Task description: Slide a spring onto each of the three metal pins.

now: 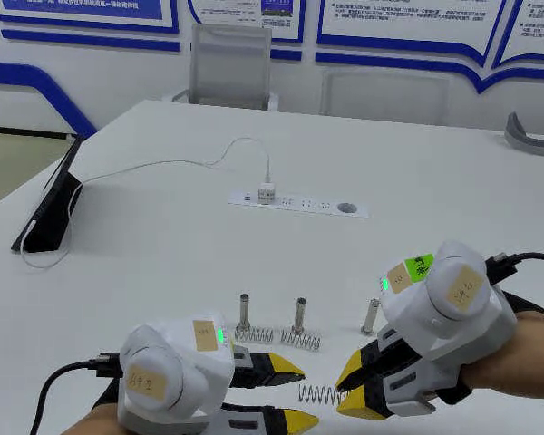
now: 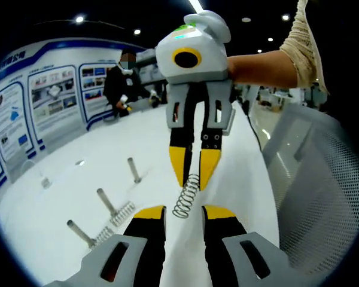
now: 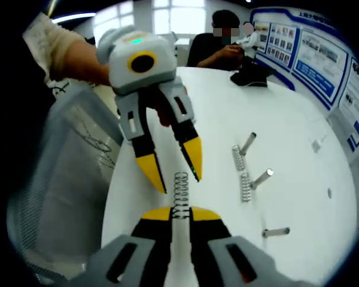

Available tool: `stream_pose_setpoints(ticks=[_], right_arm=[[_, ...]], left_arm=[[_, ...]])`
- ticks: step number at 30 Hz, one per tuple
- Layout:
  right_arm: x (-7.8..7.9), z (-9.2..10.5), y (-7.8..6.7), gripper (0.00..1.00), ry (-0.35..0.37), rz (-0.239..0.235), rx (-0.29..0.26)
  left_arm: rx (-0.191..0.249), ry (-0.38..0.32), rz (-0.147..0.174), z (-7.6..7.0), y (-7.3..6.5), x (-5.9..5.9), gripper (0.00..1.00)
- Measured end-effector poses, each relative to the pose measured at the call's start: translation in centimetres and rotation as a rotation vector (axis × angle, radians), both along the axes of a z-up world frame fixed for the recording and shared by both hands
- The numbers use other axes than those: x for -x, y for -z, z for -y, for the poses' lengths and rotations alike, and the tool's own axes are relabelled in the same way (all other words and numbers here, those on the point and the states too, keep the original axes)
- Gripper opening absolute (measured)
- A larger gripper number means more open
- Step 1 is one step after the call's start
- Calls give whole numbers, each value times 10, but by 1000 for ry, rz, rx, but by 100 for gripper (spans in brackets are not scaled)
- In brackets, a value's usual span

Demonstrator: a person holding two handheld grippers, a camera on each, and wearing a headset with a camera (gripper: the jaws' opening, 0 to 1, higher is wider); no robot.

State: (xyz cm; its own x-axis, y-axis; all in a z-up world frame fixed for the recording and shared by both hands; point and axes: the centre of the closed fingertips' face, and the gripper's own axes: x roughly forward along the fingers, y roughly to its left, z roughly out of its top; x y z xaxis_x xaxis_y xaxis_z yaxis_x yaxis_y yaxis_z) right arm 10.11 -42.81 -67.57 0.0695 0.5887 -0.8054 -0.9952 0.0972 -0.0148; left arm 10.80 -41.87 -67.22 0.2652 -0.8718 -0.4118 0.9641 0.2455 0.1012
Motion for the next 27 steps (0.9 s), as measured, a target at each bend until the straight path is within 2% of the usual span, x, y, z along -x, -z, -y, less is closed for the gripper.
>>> stream_pose_setpoints(ticks=[8, 15, 27], right_arm=[[6, -2, -4, 12, -21, -5, 9], [7, -6, -18, 12, -19, -5, -14], [6, -21, -36, 12, -34, 29, -50]], left_arm=[[-18, 17, 37, 1, 1, 2, 12], [-20, 20, 37, 0, 2, 3, 12], [-15, 18, 42, 2, 0, 2, 11]])
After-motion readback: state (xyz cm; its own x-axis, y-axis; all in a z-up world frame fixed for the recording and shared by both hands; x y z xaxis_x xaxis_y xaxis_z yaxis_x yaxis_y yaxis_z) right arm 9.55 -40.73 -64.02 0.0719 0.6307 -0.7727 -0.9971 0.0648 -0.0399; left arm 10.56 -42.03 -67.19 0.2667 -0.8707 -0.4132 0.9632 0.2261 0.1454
